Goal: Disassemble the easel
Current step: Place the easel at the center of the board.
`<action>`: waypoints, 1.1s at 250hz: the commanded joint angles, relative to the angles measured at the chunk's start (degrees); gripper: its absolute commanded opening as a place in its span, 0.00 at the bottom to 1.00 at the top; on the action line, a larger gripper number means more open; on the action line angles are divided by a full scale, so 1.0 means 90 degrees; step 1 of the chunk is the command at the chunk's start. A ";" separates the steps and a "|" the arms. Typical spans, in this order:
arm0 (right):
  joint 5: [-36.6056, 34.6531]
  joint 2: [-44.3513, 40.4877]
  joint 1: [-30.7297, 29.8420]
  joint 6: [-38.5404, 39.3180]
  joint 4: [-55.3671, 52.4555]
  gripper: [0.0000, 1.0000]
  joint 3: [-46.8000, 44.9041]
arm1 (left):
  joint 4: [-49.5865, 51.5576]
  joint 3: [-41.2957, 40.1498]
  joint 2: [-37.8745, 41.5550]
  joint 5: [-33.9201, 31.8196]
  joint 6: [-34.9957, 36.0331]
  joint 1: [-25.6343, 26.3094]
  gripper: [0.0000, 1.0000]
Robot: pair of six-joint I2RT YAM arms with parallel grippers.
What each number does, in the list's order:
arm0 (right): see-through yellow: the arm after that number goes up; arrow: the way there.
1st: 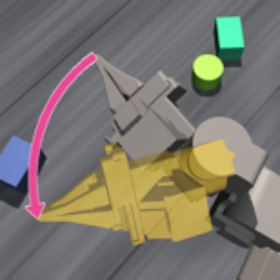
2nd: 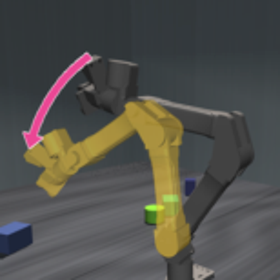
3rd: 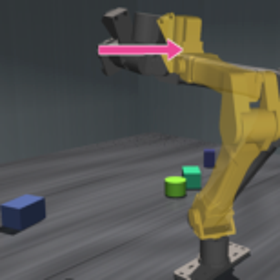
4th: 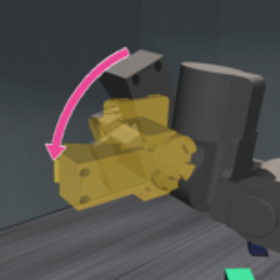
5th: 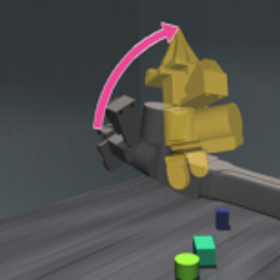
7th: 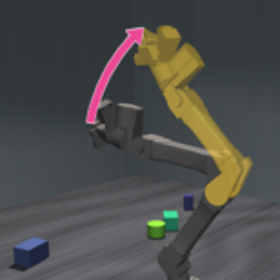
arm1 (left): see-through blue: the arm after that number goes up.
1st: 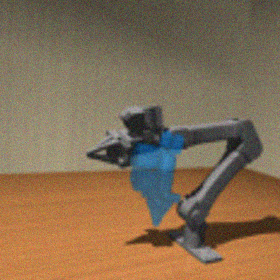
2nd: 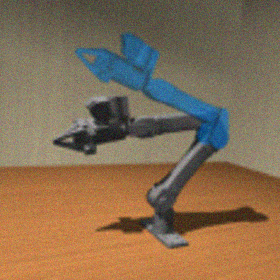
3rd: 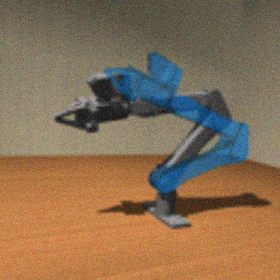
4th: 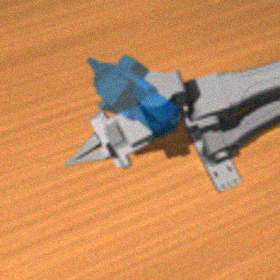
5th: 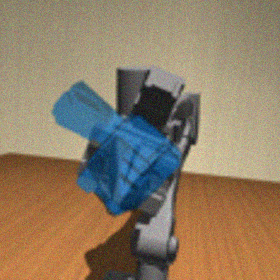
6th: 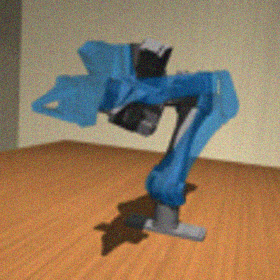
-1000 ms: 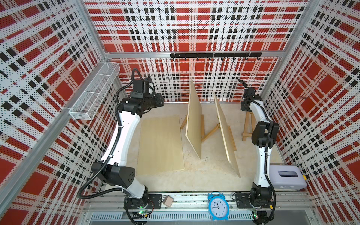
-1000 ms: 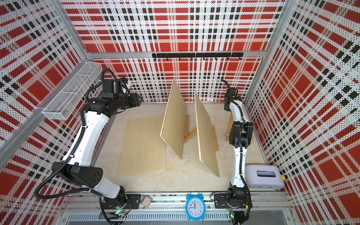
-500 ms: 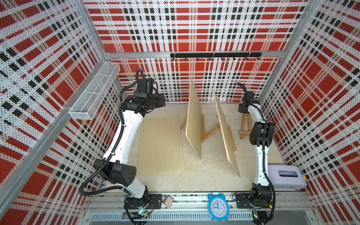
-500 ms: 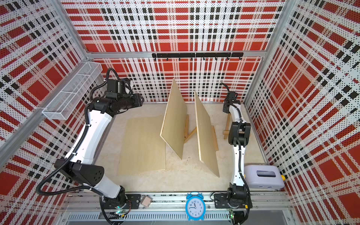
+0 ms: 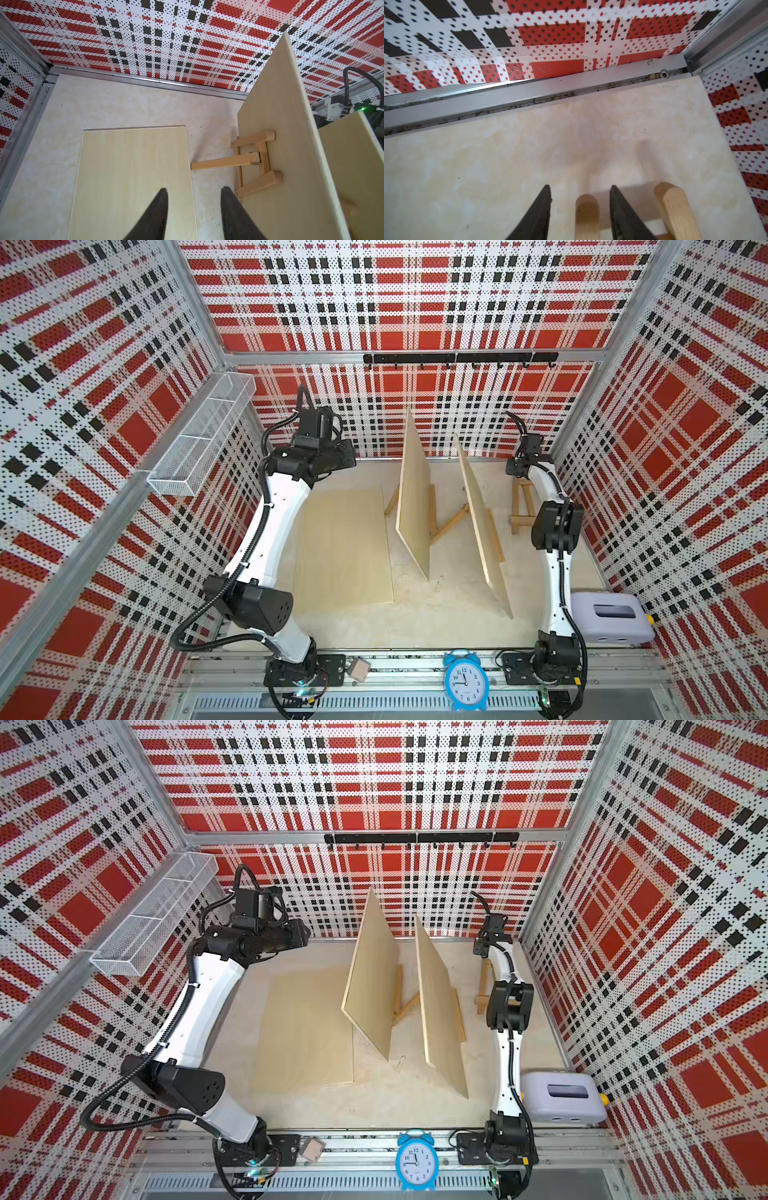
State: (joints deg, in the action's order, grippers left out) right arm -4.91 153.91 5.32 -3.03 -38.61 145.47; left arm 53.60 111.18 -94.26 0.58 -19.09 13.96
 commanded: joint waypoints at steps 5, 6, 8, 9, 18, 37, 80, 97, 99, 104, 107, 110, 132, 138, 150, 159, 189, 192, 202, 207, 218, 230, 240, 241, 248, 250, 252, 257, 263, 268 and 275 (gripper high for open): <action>0.0471 -0.0564 0.0003 -0.0114 0.0383 0.50 -0.0249 | 0.0022 0.0235 -0.0074 -0.0074 -0.0012 0.0063 0.45; 0.0484 -0.0590 0.0004 -0.0119 0.0393 0.50 -0.0271 | 0.0021 0.0235 -0.0079 -0.0074 -0.0005 0.0066 0.45; 0.0510 -0.0637 0.0004 -0.0126 0.0406 0.50 -0.0323 | 0.0021 0.0235 -0.0075 -0.0067 -0.0007 0.0062 0.45; 0.0523 -0.0665 0.0009 -0.0134 0.0419 0.50 -0.0343 | 0.0011 0.0240 -0.0074 -0.0066 -0.0007 0.0061 0.45; 0.0609 -0.0882 0.0023 -0.0175 0.0484 0.50 -0.0554 | 0.0001 0.0235 -0.0067 -0.0064 0.0006 0.0067 0.45; 0.0726 -0.1436 0.0034 -0.0220 0.0564 0.49 -0.1107 | -0.0023 0.0247 -0.0054 -0.0064 0.0048 0.0064 0.45; 0.1033 -0.2631 0.0034 -0.0297 0.0375 0.45 -0.2438 | 0.0012 0.0243 -0.0005 0.0057 0.0134 0.0080 0.44; 0.1018 -0.3078 0.0015 -0.0359 0.0210 0.44 -0.2980 | 0.0107 0.0310 -0.0015 0.0086 0.0124 0.0090 0.41; 0.1003 -0.3131 0.0014 -0.0372 0.0196 0.43 -0.3046 | 0.0125 0.0320 -0.0015 0.0083 0.0133 0.0085 0.40; 0.0955 -0.3272 0.0009 -0.0411 0.0171 0.43 -0.3231 | 0.0162 0.0362 -0.0024 0.0074 0.0138 0.0099 0.40; 0.0932 -0.3352 0.0005 -0.0436 0.0161 0.43 -0.3338 | 0.0196 0.0391 -0.0032 0.0068 0.0149 0.0108 0.39; 0.0920 -0.3436 0.0000 -0.0451 0.0153 0.43 -0.3452 | 0.0233 0.0421 -0.0043 0.0050 0.0154 0.0118 0.39; 0.0818 -0.3997 -0.0034 -0.0498 0.0169 0.43 -0.4171 | 0.0652 0.0759 -0.0167 -0.0087 0.0282 0.0225 0.39; 0.0771 -0.4145 -0.0058 -0.0472 0.0154 0.43 -0.4323 | 0.0816 0.0861 -0.0213 -0.0140 0.0295 0.0273 0.39; 0.0631 -0.4426 -0.0104 -0.0427 0.0099 0.43 -0.4547 | 0.1184 0.1002 -0.0304 -0.0272 0.0413 0.0326 0.39; 0.0568 -0.4627 -0.0130 -0.0389 0.0050 0.43 -0.4654 | 0.1437 0.0999 -0.0354 -0.0328 0.0384 0.0316 0.39; 0.0265 -0.5268 -0.0343 -0.0272 -0.0030 0.44 -0.4979 | 0.1853 0.0225 -0.0352 -0.0175 -0.0198 -0.0014 0.39; 0.0225 -0.5332 -0.0373 -0.0254 -0.0023 0.44 -0.5010 | 0.1845 0.0074 -0.0320 -0.0109 -0.0257 -0.0078 0.39; 0.0089 -0.5546 -0.0474 -0.0222 0.0021 0.44 -0.5148 | 0.1560 -0.0551 -0.0187 0.0149 -0.0516 -0.0273 0.38; 0.0022 -0.5645 -0.0523 -0.0211 0.0048 0.44 -0.5223 | 0.1352 -0.0906 -0.0102 0.0303 -0.0648 -0.0369 0.37; -0.0035 -0.5841 -0.0598 -0.0201 0.0074 0.45 -0.5345 | 0.0841 -0.1665 0.0092 0.0624 -0.0941 -0.0530 0.37; -0.0020 -0.6007 -0.0664 -0.0227 0.0071 0.45 -0.5440 | 0.0289 -0.2469 0.0321 0.0803 -0.1258 -0.0644 0.37; 0.0008 -0.6124 -0.0708 -0.0248 0.0052 0.45 -0.5501 | 0.0081 -0.2944 0.0446 0.0792 -0.1421 -0.0672 0.37; 0.0013 -0.6129 -0.0713 -0.0249 0.0047 0.45 -0.5505 | 0.0080 -0.2980 0.0450 0.0789 -0.1427 -0.0677 0.37; 0.0045 -0.6197 -0.0735 -0.0250 0.0011 0.45 -0.5524 | 0.0069 -0.3221 0.0517 0.0745 -0.1490 -0.0668 0.37; 0.0039 -0.6213 -0.0745 -0.0250 0.0000 0.45 -0.5522 | 0.0064 -0.3273 0.0528 0.0739 -0.1499 -0.0671 0.37; 0.0035 -0.6232 -0.0759 -0.0245 -0.0017 0.45 -0.5525 | 0.0073 -0.3330 0.0545 0.0737 -0.1503 -0.0662 0.37; 0.0043 -0.6265 -0.0780 -0.0231 -0.0049 0.45 -0.5540 | 0.0094 -0.3455 0.0572 0.0689 -0.1517 -0.0613 0.37; 0.0019 -0.6315 -0.0822 -0.0188 -0.0079 0.45 -0.5559 | 0.0131 -0.3583 0.0613 0.0666 -0.1547 -0.0543 0.37; -0.0029 -0.6360 -0.0861 -0.0152 -0.0099 0.45 -0.5570 | 0.0167 -0.3674 0.0633 0.0631 -0.1576 -0.0464 0.37; -0.0089 -0.6420 -0.0915 -0.0100 -0.0114 0.45 -0.5608 | 0.0212 -0.3787 0.0674 0.0569 -0.1609 -0.0307 0.37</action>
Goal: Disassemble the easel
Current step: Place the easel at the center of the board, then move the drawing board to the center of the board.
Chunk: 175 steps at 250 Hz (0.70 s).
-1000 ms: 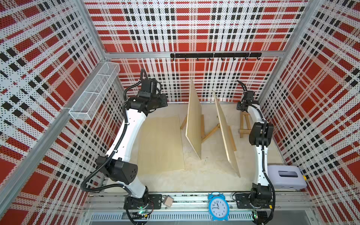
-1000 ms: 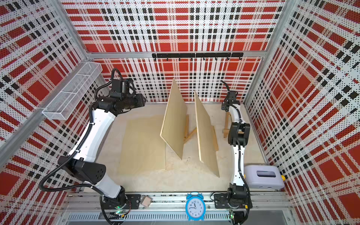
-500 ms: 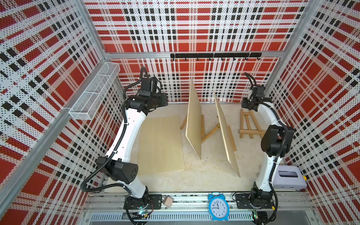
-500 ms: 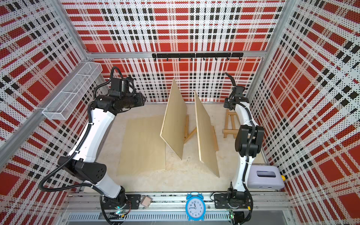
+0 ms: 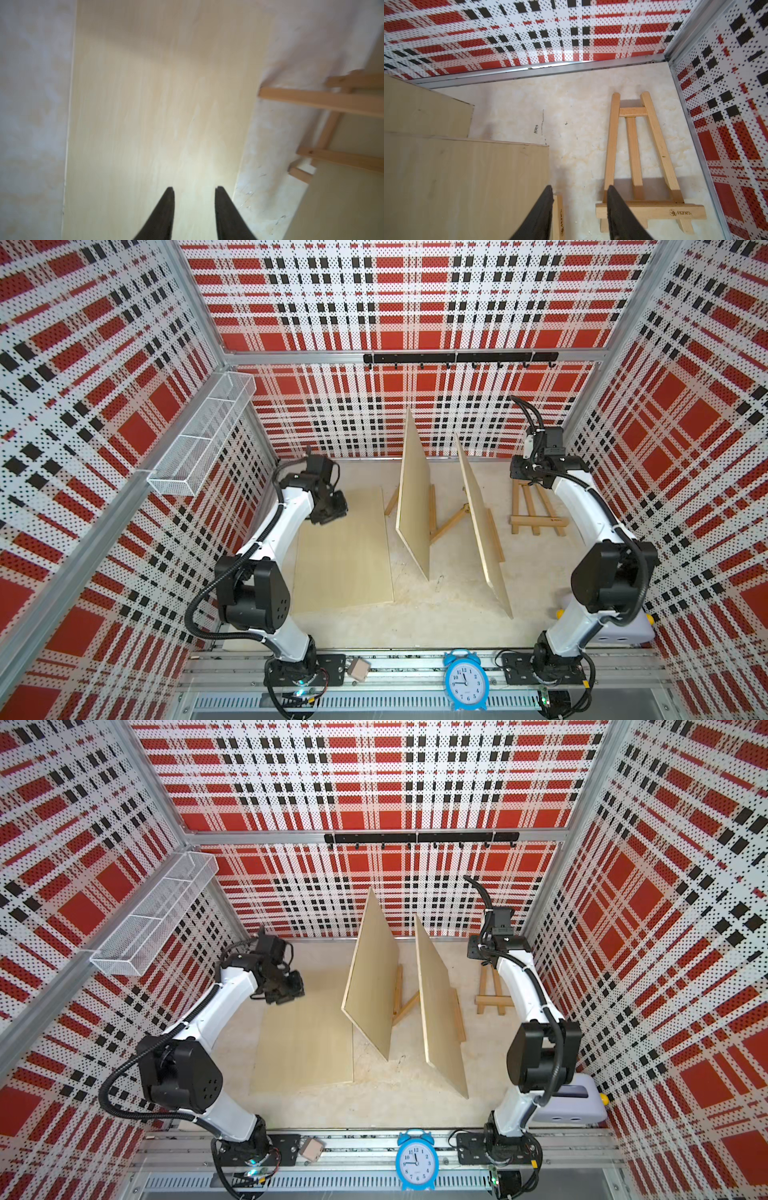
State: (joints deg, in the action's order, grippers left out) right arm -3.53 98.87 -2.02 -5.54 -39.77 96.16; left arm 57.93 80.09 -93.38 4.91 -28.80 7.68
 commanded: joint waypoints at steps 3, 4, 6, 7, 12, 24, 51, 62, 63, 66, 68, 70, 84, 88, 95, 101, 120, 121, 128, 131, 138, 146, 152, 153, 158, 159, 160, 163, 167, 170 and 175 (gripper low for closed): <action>-0.0272 -0.0340 -0.0119 0.0206 0.0007 0.45 -0.0139 | -0.0262 -0.0382 0.0589 0.0053 -0.0559 0.0464 0.37; -0.0277 -0.0345 -0.0123 0.0215 0.0006 0.45 -0.0148 | -0.0244 -0.0393 0.0590 0.0032 -0.0564 0.0489 0.36; -0.0285 -0.0359 -0.0133 0.0230 0.0005 0.45 -0.0160 | -0.0201 -0.0413 0.0598 -0.0008 -0.0571 0.0534 0.36; -0.0293 -0.0365 -0.0145 0.0237 0.0010 0.45 -0.0163 | -0.0170 -0.0418 0.0599 -0.0032 -0.0570 0.0563 0.37; -0.0305 -0.0410 -0.0174 0.0267 -0.0004 0.45 -0.0190 | -0.0022 -0.0454 0.0602 -0.0127 -0.0586 0.0678 0.37; -0.0278 -0.0489 -0.0185 0.0300 -0.0033 0.45 -0.0233 | 0.0384 -0.0557 0.0615 -0.0346 -0.0631 0.0930 0.37; -0.0211 -0.0688 -0.0186 0.0356 -0.0010 0.45 -0.0369 | 0.1058 -0.1019 0.0910 -0.0584 -0.0973 0.1363 0.37; -0.0176 -0.0763 -0.0186 0.0385 0.0013 0.45 -0.0417 | 0.1178 -0.1303 0.1174 -0.0584 -0.1210 0.1461 0.37; -0.0165 -0.0767 -0.0186 0.0388 0.0019 0.45 -0.0419 | 0.1189 -0.1327 0.1200 -0.0584 -0.1241 0.1471 0.36; -0.0144 -0.0791 -0.0186 0.0398 0.0028 0.46 -0.0429 | 0.1206 -0.1418 0.1293 -0.0584 -0.1315 0.1495 0.36; -0.0125 -0.0803 -0.0186 0.0410 0.0033 0.46 -0.0433 | 0.1228 -0.1475 0.1352 -0.0584 -0.1367 0.1511 0.36; -0.0120 -0.0813 -0.0186 0.0418 0.0039 0.46 -0.0441 | 0.1246 -0.1535 0.1421 -0.0584 -0.1421 0.1529 0.36; -0.0039 -0.0895 -0.0194 0.0476 0.0072 0.46 -0.0459 | 0.1342 -0.1962 0.1906 -0.0598 -0.1837 0.1628 0.35; -0.0009 -0.0920 -0.0195 0.0493 0.0089 0.46 -0.0475 | 0.1364 -0.2091 0.2042 -0.0587 -0.1961 0.1657 0.35; 0.0028 -0.0970 -0.0195 0.0515 0.0120 0.46 -0.0486 | 0.1377 -0.2312 0.2315 -0.0557 -0.2245 0.1701 0.35; 0.0053 -0.1008 -0.0198 0.0535 0.0157 0.46 -0.0503 | 0.1390 -0.2511 0.2536 -0.0533 -0.2466 0.1761 0.35; 0.0163 -0.1129 -0.0190 0.0567 0.0311 0.46 -0.0581 | 0.1411 -0.3124 0.3250 -0.0459 -0.3266 0.1915 0.36; 0.0170 -0.1135 -0.0193 0.0567 0.0319 0.46 -0.0584 | 0.1413 -0.3155 0.3288 -0.0458 -0.3309 0.1922 0.36; 0.0229 -0.1174 -0.0192 0.0559 0.0371 0.46 -0.0615 | 0.1410 -0.3397 0.3550 -0.0457 -0.3655 0.1951 0.36; 0.0264 -0.1192 -0.0194 0.0545 0.0396 0.46 -0.0637 | 0.1396 -0.3489 0.3662 -0.0457 -0.3797 0.1958 0.36; 0.0331 -0.1226 -0.0195 0.0512 0.0464 0.46 -0.0683 | 0.1338 -0.3722 0.3915 -0.0448 -0.4112 0.1994 0.36; 0.0411 -0.1275 -0.0197 0.0459 0.0559 0.46 -0.0715 | 0.1224 -0.3975 0.4181 -0.0420 -0.4441 0.2014 0.37; 0.0461 -0.1304 -0.0193 0.0401 0.0629 0.46 -0.0754 | 0.1130 -0.4170 0.4371 -0.0403 -0.4675 0.2027 0.37; 0.0475 -0.1306 -0.0194 0.0391 0.0634 0.46 -0.0758 | 0.1111 -0.4201 0.4405 -0.0401 -0.4717 0.2032 0.37; 0.0529 -0.1334 -0.0196 0.0342 0.0685 0.46 -0.0779 | 0.1007 -0.4349 0.4552 -0.0395 -0.4916 0.2052 0.37; 0.0544 -0.1335 -0.0195 0.0332 0.0696 0.46 -0.0785 | 0.0986 -0.4378 0.4578 -0.0397 -0.4950 0.2059 0.37; 0.0556 -0.1341 -0.0195 0.0323 0.0702 0.46 -0.0784 | 0.0971 -0.4402 0.4606 -0.0403 -0.4982 0.2068 0.37; 0.0596 -0.1351 -0.0195 0.0296 0.0728 0.46 -0.0788 | 0.0916 -0.4473 0.4677 -0.0429 -0.5081 0.2088 0.37; 0.0645 -0.1365 -0.0197 0.0262 0.0766 0.46 -0.0809 | 0.0873 -0.4563 0.4755 -0.0458 -0.5209 0.2121 0.37; 0.0684 -0.1370 -0.0197 0.0243 0.0787 0.46 -0.0816 | 0.0840 -0.4622 0.4816 -0.0487 -0.5287 0.2146 0.37; 0.0734 -0.1383 -0.0195 0.0209 0.0827 0.46 -0.0827 | 0.0772 -0.4711 0.4904 -0.0543 -0.5397 0.2186 0.37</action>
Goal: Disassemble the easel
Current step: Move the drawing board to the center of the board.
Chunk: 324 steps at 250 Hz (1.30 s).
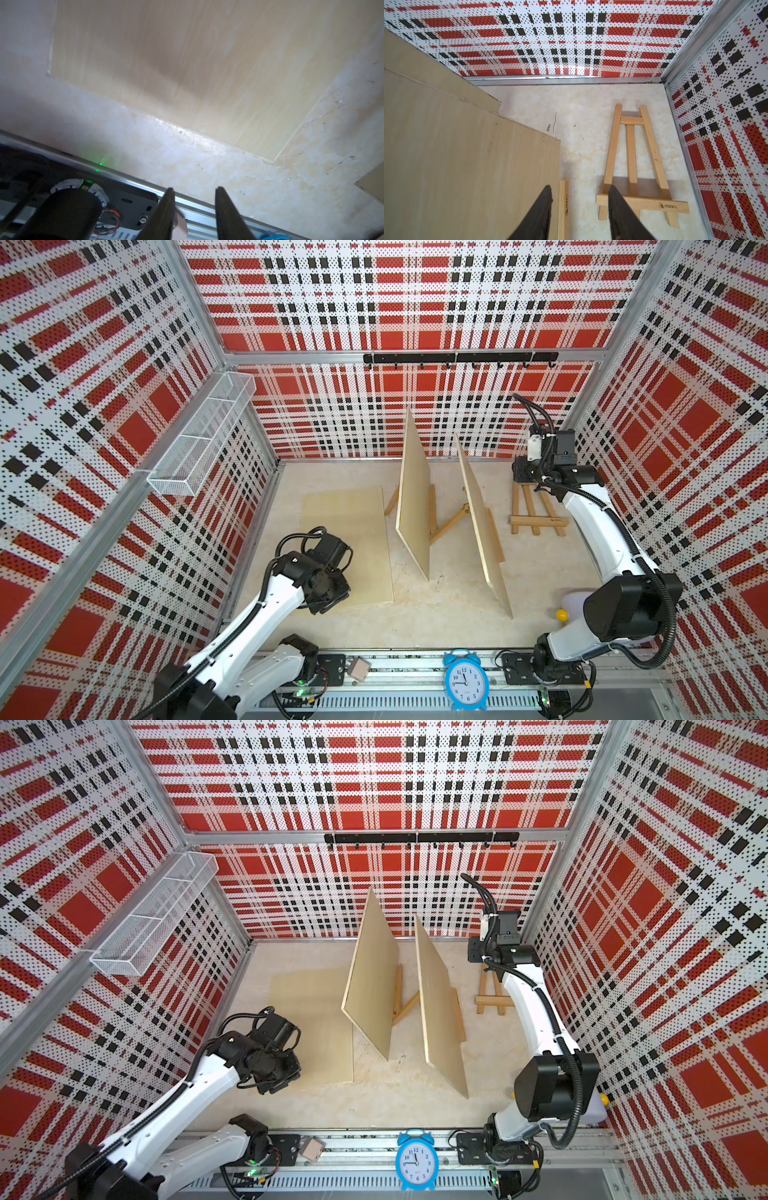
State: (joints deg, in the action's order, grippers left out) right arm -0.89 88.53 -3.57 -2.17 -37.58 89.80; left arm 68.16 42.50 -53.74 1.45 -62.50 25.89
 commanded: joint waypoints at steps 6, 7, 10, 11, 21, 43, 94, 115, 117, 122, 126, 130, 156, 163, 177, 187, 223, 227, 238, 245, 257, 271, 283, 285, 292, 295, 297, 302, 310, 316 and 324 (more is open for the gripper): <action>0.0499 -0.0245 -0.0023 -0.0203 0.0617 0.46 -0.0109 | -0.0385 -0.0594 0.0570 -0.0287 -0.1741 0.0210 0.37; 0.0509 -0.0246 -0.0023 -0.0210 0.0624 0.46 -0.0122 | -0.0386 -0.0602 0.0580 -0.0312 -0.1754 0.0215 0.37; 0.0538 -0.0247 -0.0024 -0.0216 0.0644 0.46 -0.0128 | -0.0383 -0.0628 0.0607 -0.0401 -0.1810 0.0239 0.37; 0.0543 -0.0247 -0.0023 -0.0222 0.0647 0.46 -0.0126 | -0.0375 -0.0629 0.0618 -0.0433 -0.1813 0.0244 0.37; 0.0593 -0.0258 -0.0023 -0.0227 0.0671 0.46 -0.0120 | -0.0366 -0.0699 0.0673 -0.0704 -0.1935 0.0292 0.38; 0.0615 -0.0252 -0.0023 -0.0193 0.0650 0.47 -0.0041 | -0.0695 -0.1052 0.0708 -0.0911 -0.2148 0.0252 0.36; 0.0677 -0.0322 -0.0025 -0.0169 0.0611 0.47 0.0032 | -0.2657 -0.2536 0.0589 -0.0535 -0.2773 0.0067 0.24; 0.0708 -0.0350 -0.0023 -0.0178 0.0602 0.47 0.0023 | -0.3216 -0.2832 0.0574 -0.0521 -0.3010 0.0083 0.22; 0.0712 -0.0353 -0.0023 -0.0183 0.0599 0.47 0.0022 | -0.3210 -0.2829 0.0571 -0.0542 -0.3015 0.0090 0.22; 0.0724 -0.0354 -0.0025 -0.0193 0.0606 0.47 0.0025 | -0.3203 -0.2805 0.0569 -0.0606 -0.3016 0.0095 0.22; 0.0739 -0.0354 -0.0025 -0.0197 0.0611 0.47 0.0018 | -0.3160 -0.2770 0.0570 -0.0640 -0.3016 0.0109 0.22; 0.0752 -0.0364 -0.0025 -0.0207 0.0625 0.47 0.0013 | -0.3105 -0.2744 0.0570 -0.0679 -0.3000 0.0107 0.23; 0.0801 -0.0336 -0.0022 -0.0232 0.0641 0.47 0.0022 | -0.2896 -0.2613 0.0616 -0.0852 -0.2900 0.0054 0.24; 0.0809 -0.0318 -0.0023 -0.0234 0.0632 0.47 0.0022 | -0.2910 -0.2613 0.0635 -0.0864 -0.2882 0.0010 0.24; 0.0806 -0.0291 -0.0023 -0.0227 0.0626 0.47 0.0047 | -0.2954 -0.2642 0.0667 -0.0845 -0.2832 -0.0078 0.25; 0.0811 -0.0277 -0.0023 -0.0217 0.0622 0.48 0.0059 | -0.2954 -0.2642 0.0682 -0.0826 -0.2789 -0.0162 0.25; 0.0792 -0.0191 -0.0023 -0.0208 0.0583 0.48 0.0135 | -0.2852 -0.2604 0.0798 -0.0820 -0.2535 -0.0521 0.25; 0.0792 -0.0181 -0.0023 -0.0208 0.0583 0.48 0.0137 | -0.2847 -0.2595 0.0818 -0.0817 -0.2507 -0.0571 0.25; 0.0792 -0.0151 -0.0018 -0.0208 0.0572 0.48 0.0170 | -0.2852 -0.2586 0.0869 -0.0811 -0.2411 -0.0724 0.26; 0.0801 -0.0131 -0.0023 -0.0208 0.0572 0.48 0.0183 | -0.2857 -0.2566 0.0899 -0.0801 -0.2341 -0.0826 0.26; 0.0801 -0.0102 -0.0022 -0.0207 0.0553 0.48 0.0207 | -0.2857 -0.2537 0.0919 -0.0761 -0.2192 -0.1039 0.26; 0.0801 -0.0081 -0.0023 -0.0208 0.0537 0.48 0.0217 | -0.2945 -0.2525 0.0905 -0.0642 -0.1970 -0.1328 0.26; 0.0784 -0.0079 -0.0023 -0.0198 0.0533 0.48 0.0217 | -0.3045 -0.2516 0.0855 -0.0551 -0.1825 -0.1524 0.27; 0.0778 -0.0073 -0.0023 -0.0198 0.0533 0.48 0.0218 | -0.3062 -0.2515 0.0837 -0.0525 -0.1798 -0.1559 0.27; 0.0763 -0.0071 -0.0019 -0.0189 0.0524 0.48 0.0217 | -0.3112 -0.2498 0.0792 -0.0497 -0.1718 -0.1653 0.27; 0.0758 -0.0071 -0.0022 -0.0188 0.0524 0.48 0.0221 | -0.3133 -0.2501 0.0771 -0.0487 -0.1696 -0.1697 0.27; 0.0754 -0.0071 -0.0023 -0.0181 0.0524 0.48 0.0226 | -0.3143 -0.2490 0.0755 -0.0475 -0.1678 -0.1715 0.27; 0.0744 -0.0076 -0.0022 -0.0178 0.0506 0.48 0.0228 | -0.3180 -0.2472 0.0711 -0.0458 -0.1615 -0.1773 0.27; 0.0720 -0.0064 -0.0029 -0.0159 0.0497 0.48 0.0237 | -0.3229 -0.2443 0.0637 -0.0438 -0.1545 -0.1848 0.28; 0.0699 -0.0062 -0.0025 -0.0150 0.0489 0.48 0.0240 | -0.3263 -0.2433 0.0574 -0.0418 -0.1489 -0.1914 0.28; 0.0680 -0.0061 -0.0023 -0.0139 0.0485 0.48 0.0249 | -0.3309 -0.2404 0.0491 -0.0378 -0.1403 -0.2003 0.28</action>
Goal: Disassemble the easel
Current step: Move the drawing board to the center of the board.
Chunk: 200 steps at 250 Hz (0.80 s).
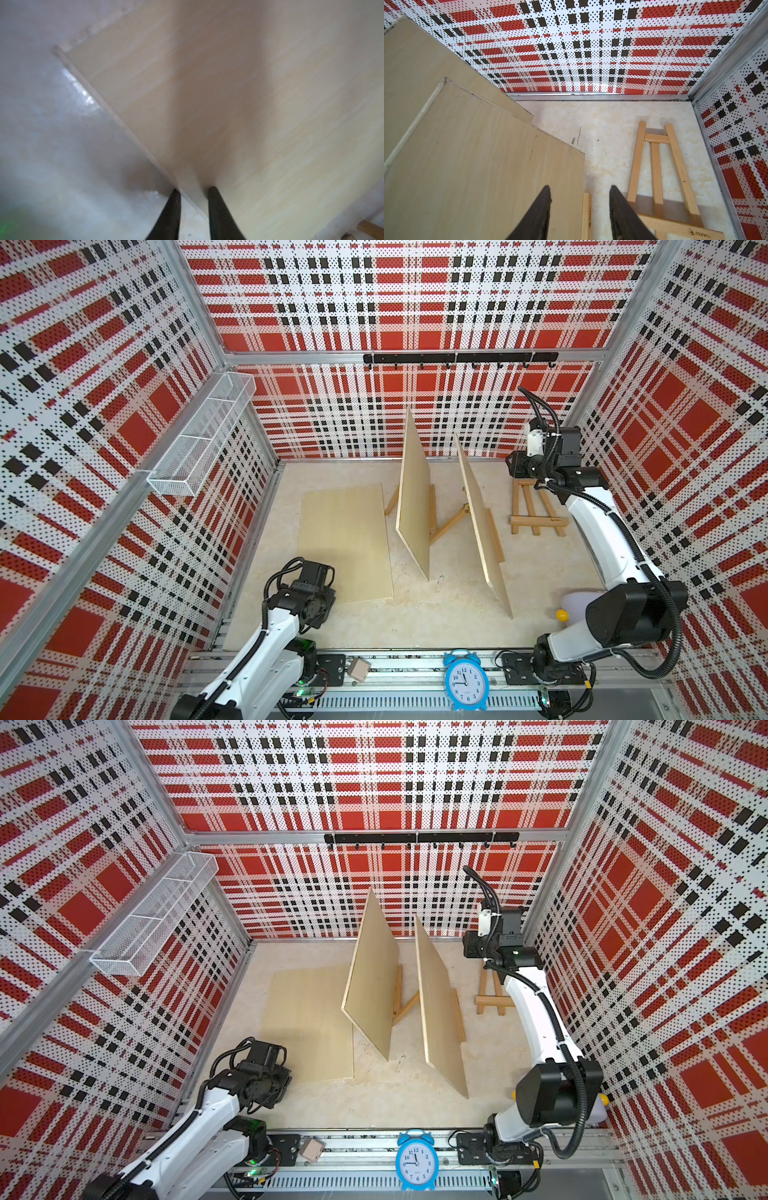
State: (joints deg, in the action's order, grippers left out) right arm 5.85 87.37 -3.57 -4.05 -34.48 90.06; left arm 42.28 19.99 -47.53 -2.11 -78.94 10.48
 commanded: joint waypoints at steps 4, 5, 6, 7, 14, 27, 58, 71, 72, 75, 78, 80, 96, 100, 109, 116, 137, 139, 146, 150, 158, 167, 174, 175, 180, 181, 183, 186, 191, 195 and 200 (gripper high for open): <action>-0.0073 0.0067 -0.0023 0.0079 0.0140 0.48 0.0226 | -0.0456 0.0110 -0.0237 0.0029 0.0460 -0.0337 0.29; -0.0078 0.0067 -0.0023 0.0079 0.0135 0.48 0.0222 | -0.0458 0.0112 -0.0247 0.0029 0.0470 -0.0345 0.29; -0.0081 0.0067 -0.0023 0.0079 0.0137 0.48 0.0225 | -0.0464 0.0117 -0.0256 0.0034 0.0485 -0.0350 0.29; -0.0082 0.0067 -0.0023 0.0079 0.0134 0.48 0.0221 | -0.0467 0.0120 -0.0266 0.0037 0.0497 -0.0357 0.29; -0.0096 0.0067 -0.0023 0.0089 0.0125 0.48 0.0227 | -0.0506 0.0141 -0.0339 0.0063 0.0549 -0.0425 0.29; -0.0122 0.0077 -0.0022 0.0099 0.0102 0.48 0.0232 | -0.0579 0.0185 -0.0442 0.0088 0.0659 -0.0528 0.29; -0.0146 0.0087 -0.0027 0.0118 0.0043 0.48 0.0275 | -0.0741 0.0254 -0.0597 0.0146 0.0844 -0.0742 0.30; -0.0171 0.0097 -0.0029 0.0128 0.0023 0.48 0.0294 | -0.0799 0.0279 -0.0636 0.0146 0.0911 -0.0819 0.30; -0.0171 0.0097 -0.0026 0.0128 0.0023 0.48 0.0295 | -0.0805 0.0279 -0.0637 0.0146 0.0920 -0.0826 0.30; -0.0178 0.0097 -0.0023 0.0128 0.0022 0.48 0.0298 | -0.0818 0.0288 -0.0650 0.0146 0.0935 -0.0845 0.30; -0.0181 0.0097 -0.0024 0.0128 0.0014 0.48 0.0301 | -0.0826 0.0296 -0.0656 0.0156 0.0952 -0.0861 0.30; -0.0181 0.0097 -0.0023 0.0128 0.0015 0.48 0.0305 | -0.0830 0.0303 -0.0664 0.0156 0.0961 -0.0876 0.30; -0.0188 0.0106 -0.0025 0.0138 -0.0015 0.48 0.0321 | -0.0878 0.0346 -0.0707 0.0156 0.1052 -0.0957 0.30; -0.0190 0.0106 -0.0023 0.0138 -0.0017 0.48 0.0316 | -0.0887 0.0356 -0.0718 0.0162 0.1071 -0.0987 0.30; -0.0196 0.0106 -0.0028 0.0138 -0.0024 0.48 0.0320 | -0.0913 0.0375 -0.0743 0.0183 0.1135 -0.1047 0.30; -0.0200 0.0106 -0.0023 0.0138 -0.0043 0.48 0.0323 | -0.0935 0.0386 -0.0776 0.0195 0.1170 -0.1093 0.30; -0.0198 0.0106 -0.0024 0.0138 -0.0056 0.48 0.0320 | -0.1010 0.0428 -0.0841 0.0223 0.1280 -0.1199 0.30; -0.0205 0.0106 -0.0028 0.0145 -0.0061 0.48 0.0319 | -0.1020 0.0433 -0.0851 0.0224 0.1299 -0.1212 0.30; -0.0210 0.0106 -0.0023 0.0148 -0.0064 0.48 0.0318 | -0.1052 0.0446 -0.0876 0.0234 0.1341 -0.1252 0.30; -0.0218 0.0106 -0.0025 0.0148 -0.0065 0.48 0.0325 | -0.1069 0.0463 -0.0889 0.0234 0.1359 -0.1273 0.30; -0.0220 0.0104 -0.0024 0.0157 -0.0075 0.48 0.0325 | -0.1091 0.0492 -0.0924 0.0234 0.1399 -0.1302 0.30; -0.0225 0.0105 -0.0020 0.0167 -0.0094 0.48 0.0330 | -0.1132 0.0528 -0.0971 0.0234 0.1441 -0.1350 0.30; -0.0230 0.0106 -0.0023 0.0167 -0.0104 0.48 0.0336 | -0.1152 0.0564 -0.1009 0.0228 0.1482 -0.1376 0.30; -0.0230 0.0106 -0.0023 0.0167 -0.0104 0.48 0.0341 | -0.1157 0.0568 -0.1013 0.0231 0.1489 -0.1378 0.30; -0.0230 0.0106 -0.0025 0.0173 -0.0114 0.48 0.0335 | -0.1168 0.0598 -0.1055 0.0234 0.1516 -0.1400 0.30; -0.0230 0.0106 -0.0024 0.0175 -0.0109 0.48 0.0335 | -0.1170 0.0600 -0.1061 0.0234 0.1520 -0.1399 0.30; -0.0230 0.0106 -0.0023 0.0177 -0.0115 0.48 0.0339 | -0.1172 0.0613 -0.1073 0.0234 0.1536 -0.1419 0.30; -0.0230 0.0106 -0.0028 0.0177 -0.0123 0.48 0.0340 | -0.1181 0.0632 -0.1100 0.0234 0.1550 -0.1421 0.30; -0.0238 0.0106 -0.0029 0.0177 -0.0133 0.48 0.0345 | -0.1192 0.0663 -0.1138 0.0234 0.1585 -0.1445 0.30; -0.0239 0.0106 -0.0024 0.0177 -0.0139 0.48 0.0345 | -0.1201 0.0678 -0.1165 0.0234 0.1612 -0.1458 0.30; -0.0239 0.0106 -0.0023 0.0187 -0.0149 0.48 0.0358 | -0.1210 0.0709 -0.1204 0.0234 0.1643 -0.1477 0.31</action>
State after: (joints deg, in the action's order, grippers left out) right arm 4.38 88.05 -3.57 -3.55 -36.38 91.20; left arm 35.97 23.42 -57.06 1.28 -66.78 -1.54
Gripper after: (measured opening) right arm 0.480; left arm 0.303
